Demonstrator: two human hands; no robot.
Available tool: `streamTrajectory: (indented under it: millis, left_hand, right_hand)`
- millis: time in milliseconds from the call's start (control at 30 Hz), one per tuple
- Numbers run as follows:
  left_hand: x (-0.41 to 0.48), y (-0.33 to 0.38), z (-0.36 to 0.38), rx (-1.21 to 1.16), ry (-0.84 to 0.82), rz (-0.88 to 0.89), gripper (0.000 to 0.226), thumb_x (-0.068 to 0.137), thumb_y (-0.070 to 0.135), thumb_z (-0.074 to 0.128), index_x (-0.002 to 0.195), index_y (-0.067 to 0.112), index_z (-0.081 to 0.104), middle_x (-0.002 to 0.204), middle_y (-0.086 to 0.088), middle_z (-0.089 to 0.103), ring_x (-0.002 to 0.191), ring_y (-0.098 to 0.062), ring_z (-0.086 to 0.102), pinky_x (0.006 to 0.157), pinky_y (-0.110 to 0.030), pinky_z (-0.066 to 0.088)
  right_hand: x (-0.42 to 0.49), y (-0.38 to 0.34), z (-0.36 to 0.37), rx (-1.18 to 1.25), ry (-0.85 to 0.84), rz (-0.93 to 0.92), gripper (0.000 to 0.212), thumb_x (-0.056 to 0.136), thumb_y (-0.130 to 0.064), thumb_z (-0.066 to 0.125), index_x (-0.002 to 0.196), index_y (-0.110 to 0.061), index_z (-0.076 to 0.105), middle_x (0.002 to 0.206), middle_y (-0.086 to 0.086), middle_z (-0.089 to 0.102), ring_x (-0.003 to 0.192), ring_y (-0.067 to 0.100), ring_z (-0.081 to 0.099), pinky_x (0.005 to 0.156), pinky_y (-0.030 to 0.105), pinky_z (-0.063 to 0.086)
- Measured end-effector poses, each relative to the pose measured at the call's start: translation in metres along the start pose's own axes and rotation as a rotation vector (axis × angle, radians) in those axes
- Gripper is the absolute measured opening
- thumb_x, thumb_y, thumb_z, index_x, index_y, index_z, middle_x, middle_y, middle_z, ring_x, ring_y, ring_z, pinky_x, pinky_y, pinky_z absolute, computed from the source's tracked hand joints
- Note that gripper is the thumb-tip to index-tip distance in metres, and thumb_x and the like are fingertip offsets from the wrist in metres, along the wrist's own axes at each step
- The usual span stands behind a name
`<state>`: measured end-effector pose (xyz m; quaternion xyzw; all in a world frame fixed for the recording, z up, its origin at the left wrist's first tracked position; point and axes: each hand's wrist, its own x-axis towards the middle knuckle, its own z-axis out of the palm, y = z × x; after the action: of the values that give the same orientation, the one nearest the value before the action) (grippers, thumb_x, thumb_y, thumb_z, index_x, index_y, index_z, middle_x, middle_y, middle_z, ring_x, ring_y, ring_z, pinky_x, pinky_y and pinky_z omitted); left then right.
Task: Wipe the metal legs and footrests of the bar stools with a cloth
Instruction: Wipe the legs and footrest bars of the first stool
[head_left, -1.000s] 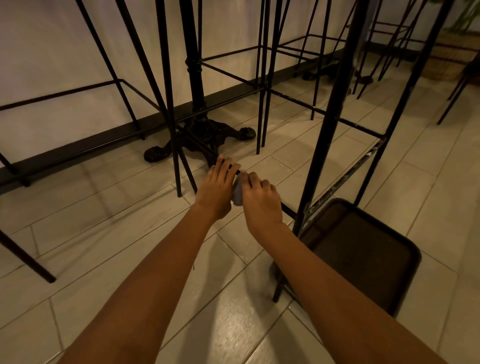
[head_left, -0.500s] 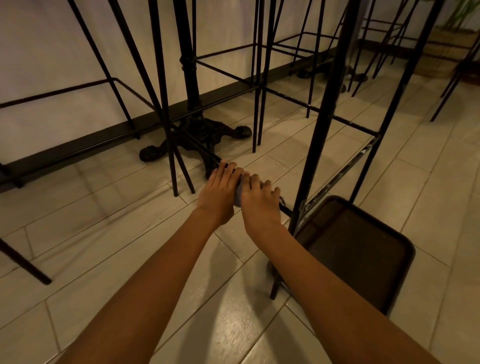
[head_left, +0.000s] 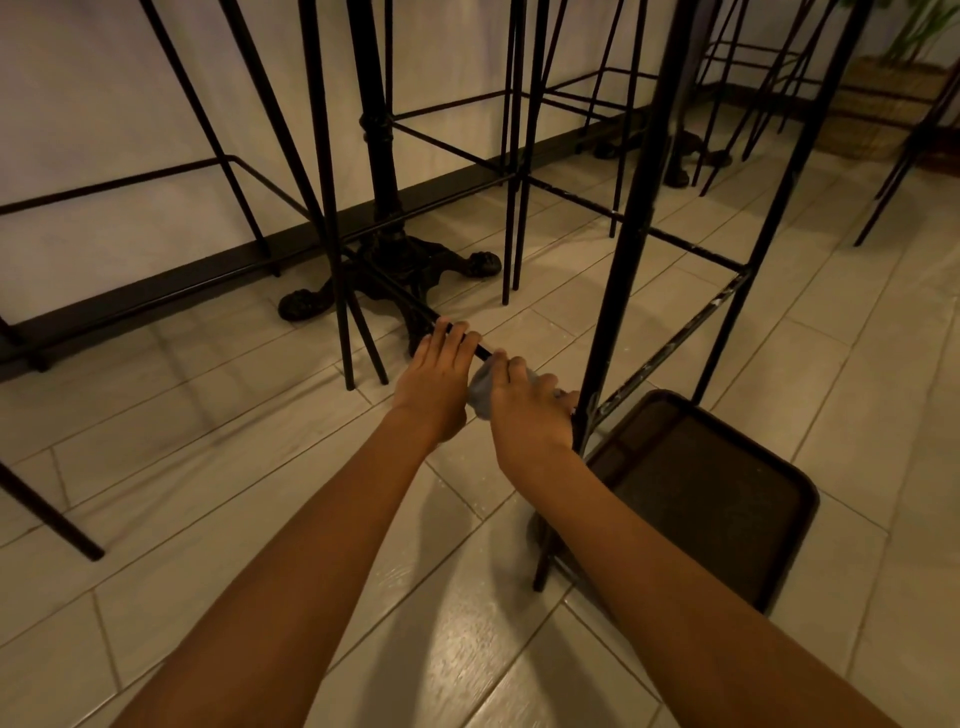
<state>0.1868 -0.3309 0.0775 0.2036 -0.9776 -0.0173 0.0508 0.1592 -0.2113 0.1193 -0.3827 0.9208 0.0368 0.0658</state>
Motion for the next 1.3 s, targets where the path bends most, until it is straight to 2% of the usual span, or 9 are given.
streamTrajectory:
  millis: [200, 400, 500, 667, 800, 900, 1000, 1167, 1300]
  left_hand:
    - [-0.002, 0.004, -0.005, -0.044, 0.017, -0.013, 0.08, 0.083, 0.002, 0.052, 0.147, 0.008, 0.005, 0.156, -0.01, 0.002, 0.145, -0.029, -0.009, 0.12, -0.038, 0.002]
    - [-0.001, 0.004, -0.003, -0.032, 0.014, -0.02, 0.082, 0.083, 0.003, 0.053, 0.147, 0.009, 0.003, 0.157, -0.01, 0.001, 0.145, -0.029, -0.009, 0.12, -0.039, 0.002]
    - [-0.001, 0.004, -0.003, -0.01, 0.0, -0.026, 0.083, 0.083, 0.006, 0.055, 0.147, 0.009, 0.002, 0.157, -0.011, -0.001, 0.145, -0.03, -0.01, 0.119, -0.038, 0.0]
    - [0.0, 0.004, -0.005, 0.005, -0.03, -0.033, 0.085, 0.084, 0.007, 0.056, 0.147, 0.009, -0.001, 0.157, -0.011, -0.005, 0.144, -0.029, -0.012, 0.118, -0.037, -0.001]
    - [0.001, 0.005, -0.003, -0.012, -0.033, -0.052, 0.085, 0.084, 0.006, 0.055, 0.147, 0.009, -0.001, 0.157, -0.01, -0.006, 0.144, -0.029, -0.013, 0.118, -0.037, -0.002]
    - [0.001, 0.007, -0.003, -0.006, -0.049, -0.06, 0.083, 0.085, 0.007, 0.052, 0.147, 0.009, -0.003, 0.157, -0.011, -0.008, 0.144, -0.029, -0.015, 0.118, -0.038, -0.003]
    - [0.001, 0.008, -0.004, 0.007, -0.06, -0.063, 0.083, 0.086, 0.008, 0.051, 0.147, 0.009, -0.005, 0.157, -0.011, -0.009, 0.144, -0.029, -0.016, 0.118, -0.038, -0.004]
    - [-0.001, 0.009, -0.006, 0.033, -0.068, -0.064, 0.087, 0.085, 0.009, 0.055, 0.147, 0.007, -0.006, 0.157, -0.012, -0.01, 0.144, -0.029, -0.015, 0.118, -0.038, -0.003]
    - [-0.004, 0.012, -0.003, 0.074, -0.073, -0.074, 0.086, 0.088, 0.011, 0.049, 0.144, 0.004, -0.016, 0.154, -0.015, -0.021, 0.143, -0.029, -0.019, 0.117, -0.037, -0.006]
  right_hand:
    - [-0.01, 0.002, 0.006, -0.119, 0.042, -0.012, 0.084, 0.084, -0.012, 0.057, 0.143, -0.001, -0.002, 0.143, 0.024, 0.015, 0.115, 0.053, 0.037, 0.094, 0.05, 0.043]
    - [-0.013, -0.003, 0.012, -0.256, 0.039, 0.037, 0.077, 0.089, -0.011, 0.05, 0.139, 0.01, -0.006, 0.139, 0.037, 0.017, 0.119, 0.059, 0.032, 0.093, 0.047, 0.046]
    - [-0.006, -0.003, 0.005, -0.247, -0.001, 0.035, 0.082, 0.088, -0.013, 0.052, 0.14, 0.008, -0.009, 0.14, 0.034, 0.018, 0.118, 0.057, 0.036, 0.089, 0.046, 0.047]
    - [-0.002, -0.004, 0.0, -0.243, 0.002, 0.033, 0.081, 0.09, -0.011, 0.05, 0.14, 0.008, -0.01, 0.142, 0.033, 0.018, 0.121, 0.056, 0.036, 0.095, 0.051, 0.044]
    - [-0.007, -0.004, 0.012, -0.375, 0.041, 0.039, 0.071, 0.093, -0.012, 0.042, 0.136, 0.016, -0.007, 0.136, 0.039, 0.024, 0.115, 0.055, 0.041, 0.085, 0.045, 0.049]
    - [-0.007, -0.003, 0.021, -0.453, 0.06, 0.062, 0.064, 0.093, -0.008, 0.039, 0.135, 0.019, -0.001, 0.131, 0.043, 0.03, 0.115, 0.057, 0.04, 0.084, 0.05, 0.048]
    - [-0.006, -0.002, 0.017, -0.518, 0.069, 0.027, 0.066, 0.092, -0.009, 0.043, 0.135, 0.019, 0.001, 0.13, 0.044, 0.03, 0.113, 0.057, 0.041, 0.083, 0.049, 0.05]
    - [-0.005, 0.002, 0.006, -0.399, 0.101, -0.008, 0.075, 0.092, -0.013, 0.048, 0.137, 0.014, -0.006, 0.131, 0.039, 0.031, 0.113, 0.051, 0.046, 0.088, 0.045, 0.05]
    - [-0.007, 0.001, 0.013, -0.44, 0.131, -0.017, 0.07, 0.092, -0.013, 0.045, 0.136, 0.016, -0.002, 0.128, 0.042, 0.034, 0.11, 0.051, 0.047, 0.084, 0.045, 0.05]
